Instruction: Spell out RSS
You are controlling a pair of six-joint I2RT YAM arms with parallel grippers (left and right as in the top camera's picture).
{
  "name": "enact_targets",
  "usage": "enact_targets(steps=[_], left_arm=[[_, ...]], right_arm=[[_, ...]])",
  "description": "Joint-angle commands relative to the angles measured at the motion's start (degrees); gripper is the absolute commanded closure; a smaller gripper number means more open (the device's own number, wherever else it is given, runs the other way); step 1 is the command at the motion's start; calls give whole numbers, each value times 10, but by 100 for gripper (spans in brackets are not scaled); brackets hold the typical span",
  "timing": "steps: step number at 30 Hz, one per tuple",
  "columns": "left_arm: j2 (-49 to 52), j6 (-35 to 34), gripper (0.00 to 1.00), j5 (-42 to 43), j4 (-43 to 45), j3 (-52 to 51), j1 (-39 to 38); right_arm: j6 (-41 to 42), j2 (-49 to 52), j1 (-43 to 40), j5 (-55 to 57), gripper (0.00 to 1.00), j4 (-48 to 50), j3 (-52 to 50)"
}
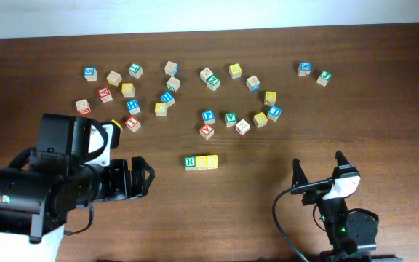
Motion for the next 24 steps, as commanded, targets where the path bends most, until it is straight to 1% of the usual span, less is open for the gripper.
enact_targets(steps=[1,8,24], left_arm=[[0,5,1,-2,1,0,0],[0,5,1,-2,1,0,0],[0,5,1,-2,1,0,0]], right_arm=[[-36,-6,-4,3,2,-3,-4],[-41,-6,-4,21,2,-7,-4],[-39,-6,-4,20,2,-5,-4]])
